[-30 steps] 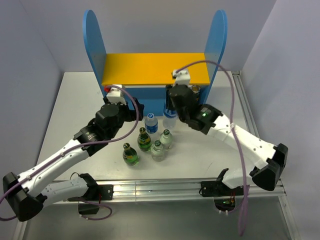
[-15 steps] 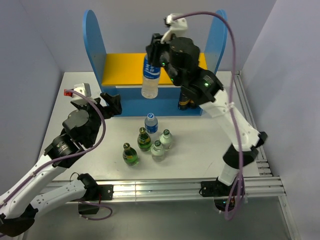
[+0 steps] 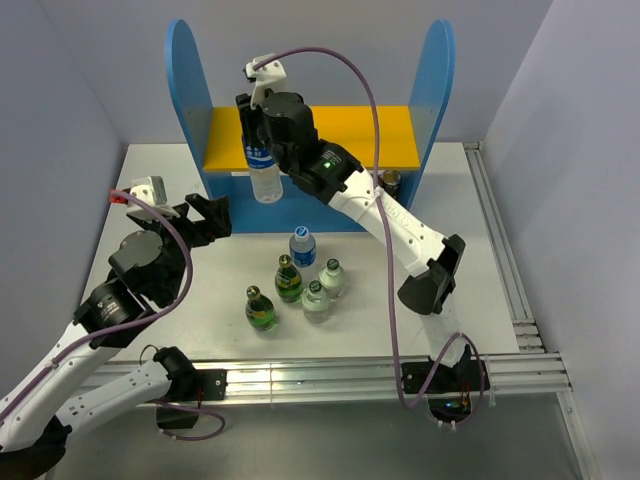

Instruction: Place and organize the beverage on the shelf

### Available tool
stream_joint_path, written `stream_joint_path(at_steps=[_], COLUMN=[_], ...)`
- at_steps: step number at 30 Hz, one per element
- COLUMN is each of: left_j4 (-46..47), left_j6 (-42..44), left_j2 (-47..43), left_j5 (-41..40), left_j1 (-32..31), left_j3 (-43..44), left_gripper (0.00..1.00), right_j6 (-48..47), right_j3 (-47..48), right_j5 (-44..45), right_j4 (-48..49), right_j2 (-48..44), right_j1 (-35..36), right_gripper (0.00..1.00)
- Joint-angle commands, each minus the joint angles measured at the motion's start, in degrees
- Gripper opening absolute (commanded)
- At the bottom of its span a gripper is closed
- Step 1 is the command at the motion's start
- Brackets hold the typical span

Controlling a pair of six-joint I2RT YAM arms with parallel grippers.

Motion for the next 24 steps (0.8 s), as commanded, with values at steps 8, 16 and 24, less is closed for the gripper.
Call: stream_joint_path(at_steps=[8,16,24], left_j4=[-0.4,-0.3,-0.6], left_j6=[-0.9,-1.5,-1.2], left_j2=[0.5,0.2,0.1], left_j5=[-0.4,0.3,-1.0], left_j1=[-0.6,-0.8,-1.8], left_j3=[0.2,-0.5,-0.4], left_gripper=[0.95,0.95,0.95], right_j6=[-11.9,-21.3,-14.2], right_j3=[-6.4,-18.8,-27.9], right_j5=[12.9,20.3,21.0], right_j4=[27.2,34.3,33.6], right_j2=[-15.9,-25.4,-30.1], right_j1=[0.2,-2.9,-15.6], right_gripper=[0.0,0.0,0.0])
